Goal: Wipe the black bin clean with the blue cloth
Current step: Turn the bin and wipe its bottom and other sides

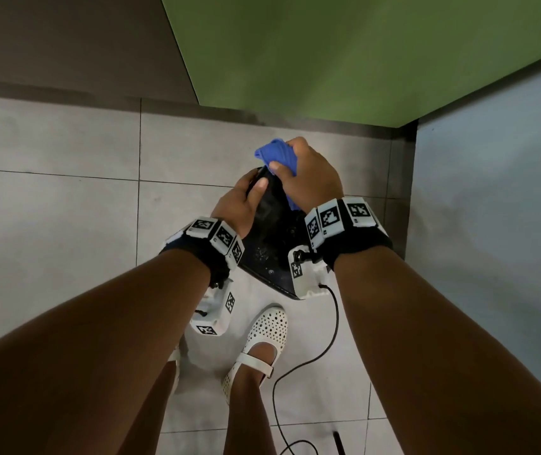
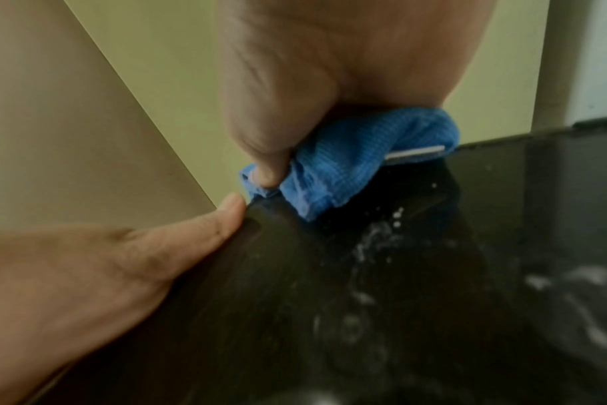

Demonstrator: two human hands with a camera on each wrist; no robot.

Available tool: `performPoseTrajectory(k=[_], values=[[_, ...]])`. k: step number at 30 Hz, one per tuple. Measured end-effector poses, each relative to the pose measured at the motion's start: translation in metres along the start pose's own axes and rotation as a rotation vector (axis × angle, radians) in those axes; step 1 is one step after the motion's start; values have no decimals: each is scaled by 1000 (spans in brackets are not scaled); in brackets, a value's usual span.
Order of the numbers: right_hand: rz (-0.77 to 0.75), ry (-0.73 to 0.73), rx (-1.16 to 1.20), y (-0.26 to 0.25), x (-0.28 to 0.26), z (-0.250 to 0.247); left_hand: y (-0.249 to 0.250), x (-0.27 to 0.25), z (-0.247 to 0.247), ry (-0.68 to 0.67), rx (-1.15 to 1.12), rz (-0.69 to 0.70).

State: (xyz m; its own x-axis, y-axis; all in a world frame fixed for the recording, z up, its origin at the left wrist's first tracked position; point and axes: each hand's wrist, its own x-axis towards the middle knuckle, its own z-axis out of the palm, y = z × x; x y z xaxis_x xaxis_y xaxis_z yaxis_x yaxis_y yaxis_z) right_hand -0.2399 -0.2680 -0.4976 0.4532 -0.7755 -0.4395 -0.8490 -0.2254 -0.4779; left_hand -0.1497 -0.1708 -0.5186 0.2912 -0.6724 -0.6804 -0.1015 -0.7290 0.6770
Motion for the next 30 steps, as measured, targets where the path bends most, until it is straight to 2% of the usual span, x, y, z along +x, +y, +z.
performPoseTrajectory(k=[5, 8, 11, 15, 17, 21, 25, 30], values=[[-71, 142, -17, 20, -24, 3, 4, 0, 1, 43, -85, 3], [30, 237, 0, 61, -57, -1, 2, 0, 2, 46, -97, -16], [121, 275, 57, 91, -86, -1, 1, 2, 3, -9, -83, -9], [266, 306, 51, 84, -79, 8, -4, 6, 7, -50, -80, 30], [287, 333, 13, 72, -73, 11, -5, 6, 7, -58, -77, 40], [228, 403, -67, 56, -66, 13, -9, 10, 7, -67, -47, 47], [96, 260, -114, 30, -38, 14, -10, 11, 8, -67, -47, 61], [-10, 210, -105, 8, -15, 21, -13, 11, 9, 28, -70, 41]])
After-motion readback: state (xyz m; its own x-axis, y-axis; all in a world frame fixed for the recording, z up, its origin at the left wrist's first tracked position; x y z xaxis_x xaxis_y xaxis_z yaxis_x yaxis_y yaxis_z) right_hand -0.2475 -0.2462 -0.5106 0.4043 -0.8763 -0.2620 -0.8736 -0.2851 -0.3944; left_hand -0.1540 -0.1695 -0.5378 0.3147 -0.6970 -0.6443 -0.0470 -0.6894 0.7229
